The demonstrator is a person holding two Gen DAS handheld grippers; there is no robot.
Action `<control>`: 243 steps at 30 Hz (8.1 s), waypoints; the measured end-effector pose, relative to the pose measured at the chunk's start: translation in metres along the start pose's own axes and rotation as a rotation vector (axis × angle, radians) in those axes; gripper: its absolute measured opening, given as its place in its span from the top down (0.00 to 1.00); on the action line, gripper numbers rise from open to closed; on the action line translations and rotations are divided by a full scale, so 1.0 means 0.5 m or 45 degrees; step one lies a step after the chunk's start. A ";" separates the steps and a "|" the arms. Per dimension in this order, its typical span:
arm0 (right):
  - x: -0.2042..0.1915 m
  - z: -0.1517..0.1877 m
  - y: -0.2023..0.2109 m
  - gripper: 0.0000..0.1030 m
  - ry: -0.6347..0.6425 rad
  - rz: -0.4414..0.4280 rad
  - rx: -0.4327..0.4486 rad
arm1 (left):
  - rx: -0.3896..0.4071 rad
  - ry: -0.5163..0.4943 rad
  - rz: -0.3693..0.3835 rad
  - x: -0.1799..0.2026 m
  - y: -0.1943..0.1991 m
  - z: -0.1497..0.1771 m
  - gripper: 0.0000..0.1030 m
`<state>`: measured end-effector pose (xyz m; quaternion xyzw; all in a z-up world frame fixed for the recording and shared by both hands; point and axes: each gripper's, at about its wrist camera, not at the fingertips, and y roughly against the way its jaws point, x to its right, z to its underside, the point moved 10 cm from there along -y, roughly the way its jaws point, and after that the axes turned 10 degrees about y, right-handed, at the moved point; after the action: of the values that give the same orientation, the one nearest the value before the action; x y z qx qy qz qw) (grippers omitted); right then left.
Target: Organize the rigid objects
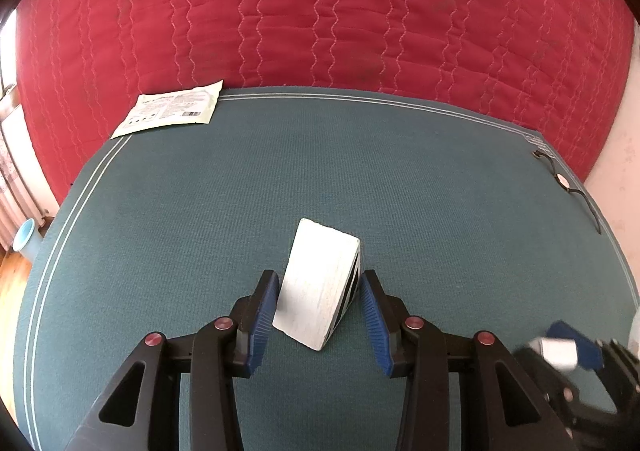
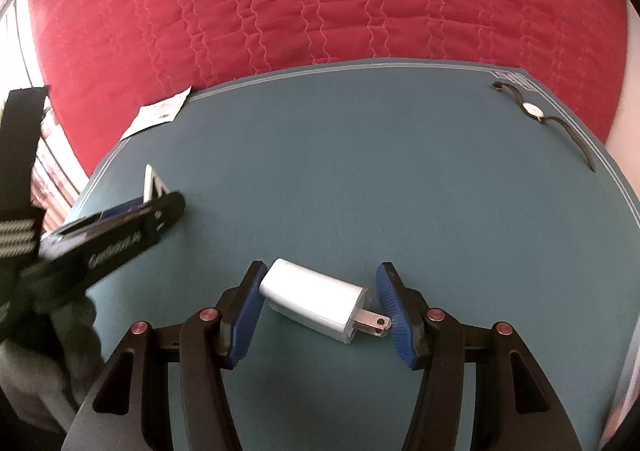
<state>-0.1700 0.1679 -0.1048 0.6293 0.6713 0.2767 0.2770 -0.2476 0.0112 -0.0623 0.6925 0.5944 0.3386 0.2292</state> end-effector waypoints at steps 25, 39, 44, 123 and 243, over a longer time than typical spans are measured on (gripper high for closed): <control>0.080 0.104 0.230 0.44 -0.071 0.056 0.115 | 0.023 -0.198 0.124 0.173 0.058 0.057 0.57; 0.225 0.160 0.342 0.44 -0.228 0.246 0.157 | 0.010 -0.302 0.210 0.261 0.093 0.105 0.57; 0.283 0.178 0.366 0.44 -0.291 0.317 0.160 | 0.000 -0.341 0.256 0.299 0.111 0.130 0.57; 0.495 0.307 0.439 0.44 -0.413 0.555 0.128 | -0.116 -0.565 0.649 0.501 0.230 0.319 0.57; 0.463 0.396 0.504 0.12 -0.348 0.577 0.060 | 0.085 -0.637 0.342 0.561 0.291 0.370 0.00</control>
<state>0.1342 0.4174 -0.0659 0.8014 0.4759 0.2284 0.2814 0.0047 0.2739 -0.0254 0.8342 0.4331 0.1650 0.2989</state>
